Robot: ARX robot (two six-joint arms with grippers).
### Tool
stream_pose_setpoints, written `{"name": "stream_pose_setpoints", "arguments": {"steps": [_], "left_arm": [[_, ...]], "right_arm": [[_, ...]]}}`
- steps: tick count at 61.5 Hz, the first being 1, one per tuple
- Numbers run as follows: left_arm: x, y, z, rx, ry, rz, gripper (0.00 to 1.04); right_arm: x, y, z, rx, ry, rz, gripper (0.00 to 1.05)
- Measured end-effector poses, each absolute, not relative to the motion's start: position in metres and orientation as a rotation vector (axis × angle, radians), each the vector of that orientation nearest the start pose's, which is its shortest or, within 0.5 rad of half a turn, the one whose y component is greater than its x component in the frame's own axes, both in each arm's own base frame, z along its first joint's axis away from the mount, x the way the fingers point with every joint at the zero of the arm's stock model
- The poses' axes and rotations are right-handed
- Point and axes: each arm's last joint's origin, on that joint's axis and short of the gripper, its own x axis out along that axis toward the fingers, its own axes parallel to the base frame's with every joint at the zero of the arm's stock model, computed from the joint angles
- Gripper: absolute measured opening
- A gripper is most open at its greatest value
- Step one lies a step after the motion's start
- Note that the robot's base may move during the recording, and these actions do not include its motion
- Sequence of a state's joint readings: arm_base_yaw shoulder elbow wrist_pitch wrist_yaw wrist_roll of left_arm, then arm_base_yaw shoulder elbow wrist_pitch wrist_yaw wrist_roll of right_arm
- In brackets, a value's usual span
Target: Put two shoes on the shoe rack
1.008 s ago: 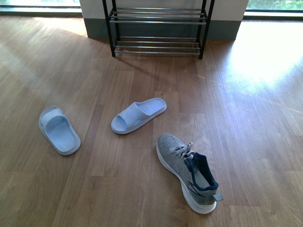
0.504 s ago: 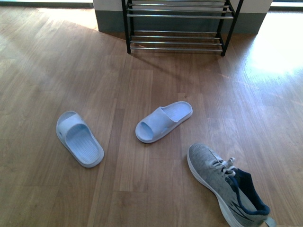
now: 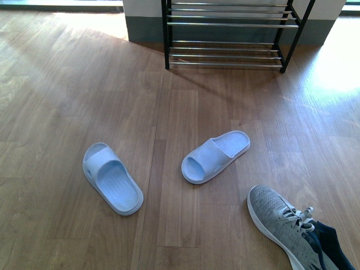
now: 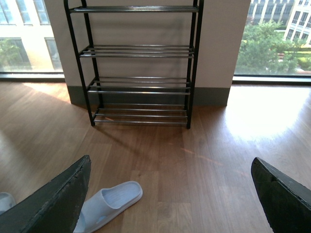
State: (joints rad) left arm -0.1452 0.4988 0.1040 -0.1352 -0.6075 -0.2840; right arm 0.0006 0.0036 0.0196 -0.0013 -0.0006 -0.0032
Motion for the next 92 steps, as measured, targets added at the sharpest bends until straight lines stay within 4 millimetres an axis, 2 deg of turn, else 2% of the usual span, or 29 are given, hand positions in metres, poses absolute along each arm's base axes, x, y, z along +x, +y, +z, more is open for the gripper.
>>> {"name": "stream_pose_setpoints", "arguments": {"steps": [37, 40, 43, 52, 57, 62, 69, 73, 80, 92], "left_arm": [[0.118, -0.001, 0.145, -0.077, 0.428, 0.515, 0.02], [0.118, 0.000, 0.145, -0.077, 0.428, 0.516, 0.02], [0.118, -0.001, 0.145, -0.077, 0.428, 0.515, 0.02], [0.117, -0.001, 0.145, -0.077, 0.428, 0.515, 0.02], [0.117, 0.000, 0.145, -0.077, 0.428, 0.517, 0.02], [0.117, 0.000, 0.145, -0.077, 0.428, 0.515, 0.02], [0.117, 0.000, 0.145, -0.077, 0.428, 0.516, 0.02], [0.117, 0.000, 0.145, -0.078, 0.428, 0.516, 0.02], [0.117, 0.000, 0.145, -0.077, 0.428, 0.515, 0.02], [0.117, 0.000, 0.145, -0.077, 0.428, 0.516, 0.02]], "right_arm": [[0.097, 0.000, 0.170, -0.003, -0.015, 0.001, 0.96], [0.098, 0.000, 0.168, 0.001, 0.073, 0.074, 0.96], [0.110, -0.005, 0.165, 0.000, 0.233, 0.154, 0.96], [0.155, -0.027, 0.153, -0.128, 0.356, 0.090, 0.96], [0.188, -0.039, 0.131, -0.230, 0.441, 0.068, 0.96], [0.207, -0.045, 0.089, -0.281, 0.578, 0.095, 0.96], [0.202, -0.047, 0.037, -0.279, 0.759, 0.153, 0.96], [0.193, -0.049, 0.015, -0.244, 0.864, 0.179, 0.96], [0.186, -0.054, 0.001, -0.206, 0.939, 0.206, 0.96], [0.197, -0.073, -0.012, -0.164, 0.961, 0.165, 0.96]]}}
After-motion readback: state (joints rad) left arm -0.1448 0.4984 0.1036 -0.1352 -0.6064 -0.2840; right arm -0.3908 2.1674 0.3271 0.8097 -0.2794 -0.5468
